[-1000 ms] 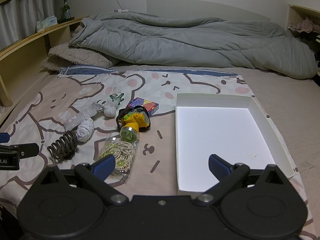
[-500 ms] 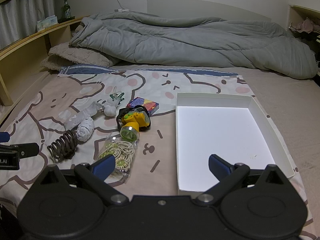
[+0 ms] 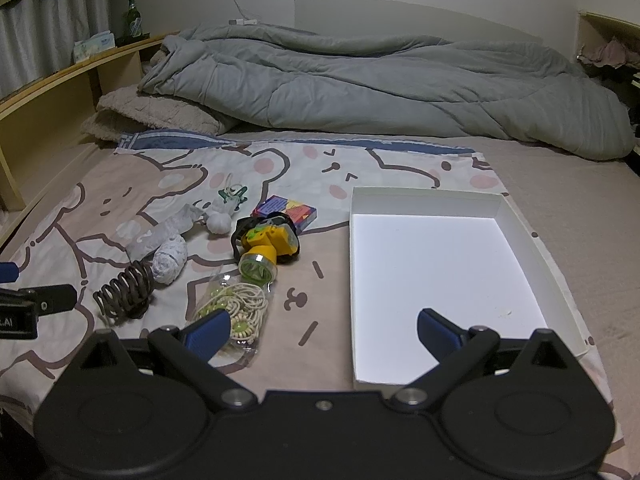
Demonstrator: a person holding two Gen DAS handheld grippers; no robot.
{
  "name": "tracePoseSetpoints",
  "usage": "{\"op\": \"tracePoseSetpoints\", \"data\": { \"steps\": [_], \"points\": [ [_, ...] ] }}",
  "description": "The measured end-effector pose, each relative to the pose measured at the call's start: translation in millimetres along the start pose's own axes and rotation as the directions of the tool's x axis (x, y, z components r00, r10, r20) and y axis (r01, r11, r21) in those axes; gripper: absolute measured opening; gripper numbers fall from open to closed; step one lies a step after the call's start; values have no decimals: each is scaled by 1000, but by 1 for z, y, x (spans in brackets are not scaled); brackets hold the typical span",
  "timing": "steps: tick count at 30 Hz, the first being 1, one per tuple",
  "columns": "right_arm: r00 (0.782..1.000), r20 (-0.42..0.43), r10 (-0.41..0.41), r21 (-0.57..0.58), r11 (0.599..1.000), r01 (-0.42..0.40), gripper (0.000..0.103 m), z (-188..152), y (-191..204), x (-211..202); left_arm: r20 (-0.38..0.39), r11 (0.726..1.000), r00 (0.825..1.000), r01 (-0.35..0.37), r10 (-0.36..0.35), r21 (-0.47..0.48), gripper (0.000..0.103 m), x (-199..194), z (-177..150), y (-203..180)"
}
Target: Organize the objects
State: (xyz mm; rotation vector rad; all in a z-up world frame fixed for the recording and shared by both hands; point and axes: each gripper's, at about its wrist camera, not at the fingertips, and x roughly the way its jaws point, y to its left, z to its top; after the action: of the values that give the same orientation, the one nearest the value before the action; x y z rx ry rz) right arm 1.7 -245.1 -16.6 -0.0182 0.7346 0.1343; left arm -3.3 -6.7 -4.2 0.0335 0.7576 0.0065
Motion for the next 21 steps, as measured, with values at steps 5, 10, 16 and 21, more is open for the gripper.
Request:
{"op": "tracePoseSetpoints", "data": {
  "steps": [5,10,16,21],
  "points": [
    [999,29,18,-7,1000,-18,101,7,1,-8,31,1000,999,22,-22,-18,103,-3,6,5],
    [996,80,32,-26,999,-30,101,26,0,-17,75,999,997,26,-24,-25,103,-10,20,10],
    [992,101,74,-54,996,-69,101,57,1,-17,128,1000,992,4,-2,-10,103,-14,42,16],
    [992,61,110,-65,992,-106,102,76,7,-1,170,996,984,-64,53,56,103,0,63,18]
  ]
}}
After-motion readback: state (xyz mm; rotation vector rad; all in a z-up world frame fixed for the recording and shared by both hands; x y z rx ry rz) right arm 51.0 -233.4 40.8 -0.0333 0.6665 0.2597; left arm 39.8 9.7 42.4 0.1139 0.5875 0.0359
